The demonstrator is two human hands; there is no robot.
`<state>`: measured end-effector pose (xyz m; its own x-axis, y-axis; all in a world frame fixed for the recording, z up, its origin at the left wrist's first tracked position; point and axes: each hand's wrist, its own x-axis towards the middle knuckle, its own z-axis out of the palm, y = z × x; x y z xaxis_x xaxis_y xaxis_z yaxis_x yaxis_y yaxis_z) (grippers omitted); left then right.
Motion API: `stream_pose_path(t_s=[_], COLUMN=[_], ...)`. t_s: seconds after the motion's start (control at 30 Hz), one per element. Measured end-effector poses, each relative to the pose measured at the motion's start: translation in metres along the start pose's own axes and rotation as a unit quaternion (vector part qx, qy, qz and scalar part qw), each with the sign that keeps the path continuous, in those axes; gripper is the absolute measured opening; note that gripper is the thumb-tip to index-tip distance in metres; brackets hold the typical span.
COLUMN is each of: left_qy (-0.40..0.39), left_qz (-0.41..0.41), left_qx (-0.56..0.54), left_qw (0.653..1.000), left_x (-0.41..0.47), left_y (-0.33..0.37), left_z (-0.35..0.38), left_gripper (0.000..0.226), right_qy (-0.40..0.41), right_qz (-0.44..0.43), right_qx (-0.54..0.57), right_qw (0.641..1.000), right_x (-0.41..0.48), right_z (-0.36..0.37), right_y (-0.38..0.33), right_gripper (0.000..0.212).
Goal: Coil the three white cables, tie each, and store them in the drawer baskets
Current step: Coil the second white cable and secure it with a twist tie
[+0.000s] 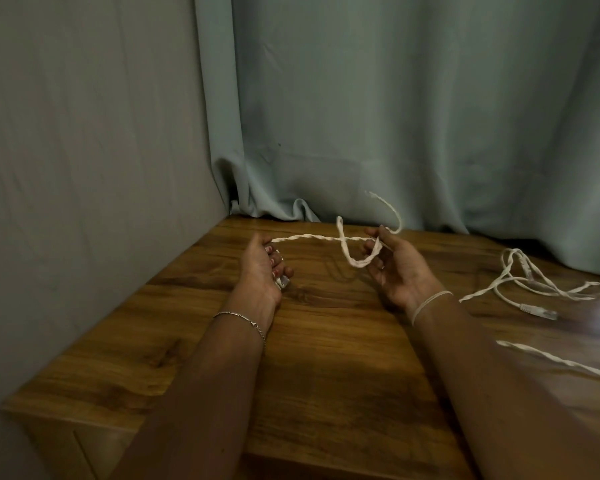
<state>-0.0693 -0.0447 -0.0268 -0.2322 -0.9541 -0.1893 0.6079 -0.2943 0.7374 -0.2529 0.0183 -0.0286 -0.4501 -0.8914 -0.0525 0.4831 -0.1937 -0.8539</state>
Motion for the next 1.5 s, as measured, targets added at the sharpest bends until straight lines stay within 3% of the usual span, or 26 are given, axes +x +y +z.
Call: stream_pose_path(t_s=[0.2, 0.33, 0.4, 0.53, 0.63, 0.7, 0.87, 0.93, 1.0, 1.07, 1.13, 1.2, 1.3, 1.37, 1.5], left_qy=[0.007, 0.005, 0.003, 0.000, -0.005, -0.021, -0.091, -0.115, -0.133, -0.147, -0.156, -0.155, -0.150, -0.149, -0.155], left_qz=[-0.019, -0.020, -0.021, -0.014, -0.008, 0.002, 0.018, 0.002, -0.022, -0.044, -0.058, -0.067, -0.071, -0.076, -0.092], left_qx=[0.004, 0.015, 0.016, -0.001, -0.009, -0.018, -0.044, -0.037, -0.014, 0.016, 0.038, 0.045, 0.042, 0.037, 0.032], left_qw=[1.000, 1.000, 1.000, 1.000, 1.000, 1.000, 0.995, 0.993, 0.991, 0.988, 0.985, 0.985, 0.985, 0.985, 0.983], left_x=[0.004, 0.004, 0.004, 0.005, 0.005, 0.005, 0.001, 0.001, 0.001, 0.000, -0.001, -0.001, -0.001, -0.002, -0.003], left_y=[0.000, -0.001, 0.000, 0.000, 0.000, 0.001, 0.003, 0.002, 0.001, 0.000, -0.001, -0.002, -0.002, -0.002, -0.001], left_z=[-0.002, -0.003, -0.003, -0.003, -0.003, -0.002, 0.001, 0.001, 0.001, 0.002, 0.002, 0.002, 0.003, 0.004, 0.003], left_gripper=[0.043, 0.043, 0.043, 0.042, 0.042, 0.042, 0.043, 0.043, 0.042, 0.042, 0.043, 0.043, 0.043, 0.043, 0.043], right_qy=[0.009, 0.061, 0.099, 0.183, 0.289, 0.273, 0.233, 0.225, 0.232, 0.238, 0.251, 0.273, 0.236, 0.219, 0.193], right_qz=[-0.013, -0.092, -0.154, -0.237, -0.268, -0.273, -0.137, -0.092, -0.075, -0.070, -0.087, -0.094, -0.078, -0.092, -0.153], right_qx=[0.016, 0.020, -0.062, -0.217, -0.419, -0.485, -0.624, -0.642, -0.624, -0.576, -0.530, -0.447, -0.181, -0.138, -0.221], right_qw=[1.000, 0.994, 0.981, 0.929, 0.818, 0.785, 0.733, 0.727, 0.742, 0.779, 0.805, 0.847, 0.952, 0.962, 0.944], right_x=[0.001, 0.009, 0.013, 0.018, 0.014, 0.006, 0.007, 0.009, 0.013, 0.018, 0.020, 0.021, 0.022, 0.037, 0.029], right_z=[-0.003, -0.006, -0.009, -0.012, -0.018, -0.019, -0.019, -0.020, -0.022, -0.024, -0.026, -0.027, -0.021, -0.028, -0.016], right_y=[-0.003, -0.001, 0.001, 0.005, 0.000, -0.002, 0.001, 0.000, 0.000, 0.001, 0.001, -0.002, -0.006, -0.003, -0.002], right_gripper=[0.012, 0.006, 0.005, 0.007, 0.015, 0.015, 0.034, 0.040, 0.052, 0.083, 0.098, 0.093, 0.075, 0.077, 0.064])
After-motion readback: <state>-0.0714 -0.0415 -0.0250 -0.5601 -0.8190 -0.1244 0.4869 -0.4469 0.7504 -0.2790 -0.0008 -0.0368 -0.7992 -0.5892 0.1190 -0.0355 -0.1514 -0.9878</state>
